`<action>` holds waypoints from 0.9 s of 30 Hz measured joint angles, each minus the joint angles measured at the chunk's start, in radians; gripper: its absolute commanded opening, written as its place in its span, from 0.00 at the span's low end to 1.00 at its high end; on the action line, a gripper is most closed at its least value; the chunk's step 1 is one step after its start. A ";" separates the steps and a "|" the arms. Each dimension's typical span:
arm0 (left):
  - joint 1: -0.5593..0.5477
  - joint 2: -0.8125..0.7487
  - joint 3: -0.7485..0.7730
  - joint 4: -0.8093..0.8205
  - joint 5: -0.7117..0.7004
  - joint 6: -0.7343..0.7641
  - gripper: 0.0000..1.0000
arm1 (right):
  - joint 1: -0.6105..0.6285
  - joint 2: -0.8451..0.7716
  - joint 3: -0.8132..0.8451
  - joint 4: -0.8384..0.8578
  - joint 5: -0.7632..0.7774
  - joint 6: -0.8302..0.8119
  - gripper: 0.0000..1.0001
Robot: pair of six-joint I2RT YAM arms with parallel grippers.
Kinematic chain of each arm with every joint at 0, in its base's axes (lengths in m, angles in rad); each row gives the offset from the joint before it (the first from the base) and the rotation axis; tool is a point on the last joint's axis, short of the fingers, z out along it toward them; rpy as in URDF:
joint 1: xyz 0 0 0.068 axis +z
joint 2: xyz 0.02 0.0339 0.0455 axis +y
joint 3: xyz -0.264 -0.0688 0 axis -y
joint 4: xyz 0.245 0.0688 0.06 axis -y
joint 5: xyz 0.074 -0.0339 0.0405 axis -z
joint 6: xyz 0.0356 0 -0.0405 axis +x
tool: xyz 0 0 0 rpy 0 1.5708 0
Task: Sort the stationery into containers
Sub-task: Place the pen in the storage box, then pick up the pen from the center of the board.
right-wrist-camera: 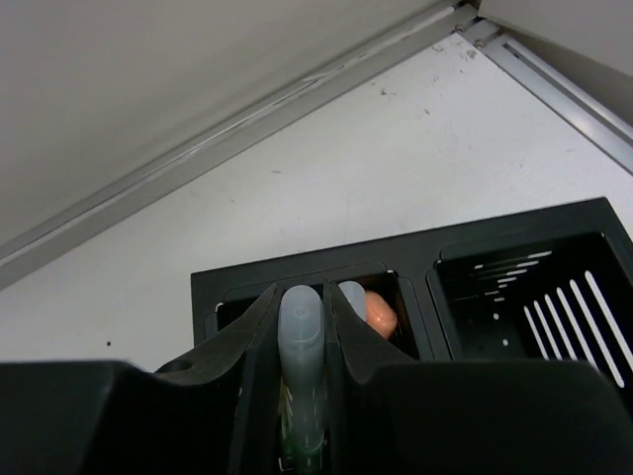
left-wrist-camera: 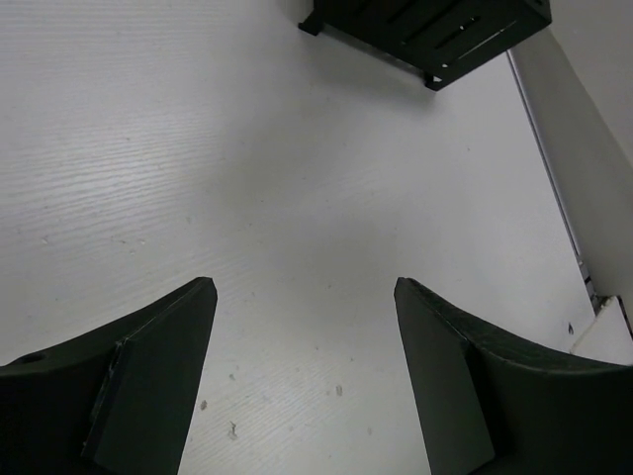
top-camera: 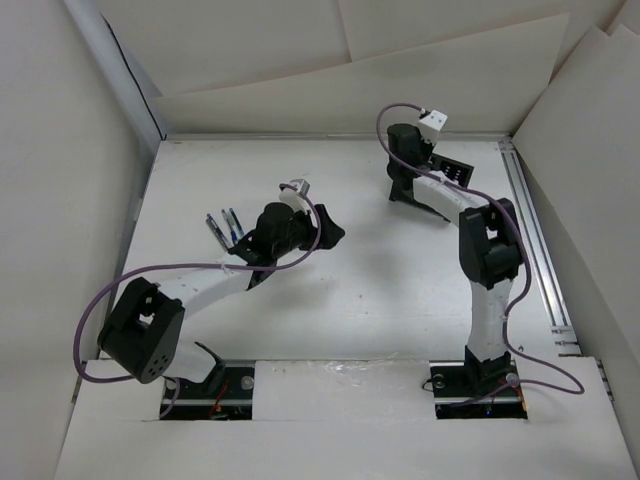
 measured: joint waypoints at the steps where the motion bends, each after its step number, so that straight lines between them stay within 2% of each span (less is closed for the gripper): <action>1: 0.000 -0.002 0.000 -0.008 -0.016 0.000 0.70 | 0.005 -0.002 -0.009 -0.002 0.005 0.006 0.28; 2: 0.000 -0.007 0.000 -0.017 -0.030 -0.001 0.70 | 0.009 -0.006 -0.018 -0.001 0.011 0.011 0.37; 5: 0.000 -0.026 0.000 -0.034 -0.073 -0.001 0.70 | 0.024 -0.038 -0.047 -0.006 0.014 0.031 0.54; 6: 0.000 -0.032 0.000 -0.038 -0.086 -0.001 0.70 | 0.031 -0.052 -0.057 -0.011 0.014 0.034 0.64; 8: 0.000 -0.047 0.000 -0.054 -0.127 -0.002 0.68 | 0.042 -0.082 -0.067 -0.023 0.003 0.039 0.76; 12: 0.000 -0.066 0.000 -0.089 -0.208 -0.008 0.64 | 0.056 -0.167 -0.066 -0.068 -0.047 0.050 0.88; 13: 0.000 -0.068 0.000 -0.099 -0.235 -0.011 0.62 | 0.056 -0.196 -0.066 -0.083 -0.068 0.059 0.88; 14: 0.000 -0.068 0.000 -0.110 -0.266 -0.016 0.59 | 0.056 -0.227 -0.066 -0.103 -0.092 0.068 0.90; 15: 0.000 -0.068 0.000 -0.125 -0.296 -0.020 0.52 | 0.056 -0.258 -0.066 -0.119 -0.115 0.079 0.90; 16: 0.000 -0.068 0.002 -0.140 -0.322 -0.027 0.49 | 0.056 -0.290 -0.066 -0.138 -0.138 0.096 0.88; 18: 0.000 -0.068 0.008 -0.177 -0.381 -0.043 0.43 | 0.056 -0.353 -0.076 -0.169 -0.185 0.130 0.74; 19: 0.000 -0.065 0.016 -0.200 -0.411 -0.050 0.36 | 0.056 -0.397 -0.108 -0.164 -0.225 0.151 0.42; 20: 0.001 -0.060 0.029 -0.224 -0.438 -0.062 0.32 | 0.056 -0.441 -0.148 -0.163 -0.256 0.166 0.22; 21: 0.005 -0.050 0.047 -0.249 -0.467 -0.069 0.29 | 0.056 -0.491 -0.205 -0.160 -0.294 0.190 0.08; 22: 0.006 -0.038 0.068 -0.271 -0.494 -0.079 0.26 | 0.057 -0.543 -0.269 -0.160 -0.348 0.215 0.00; 23: 0.010 -0.026 0.089 -0.294 -0.518 -0.091 0.16 | 0.058 -0.580 -0.320 -0.153 -0.388 0.232 0.00; 27: 0.066 0.007 0.137 -0.355 -0.549 -0.133 0.13 | 0.092 -0.683 -0.530 -0.125 -0.549 0.291 0.00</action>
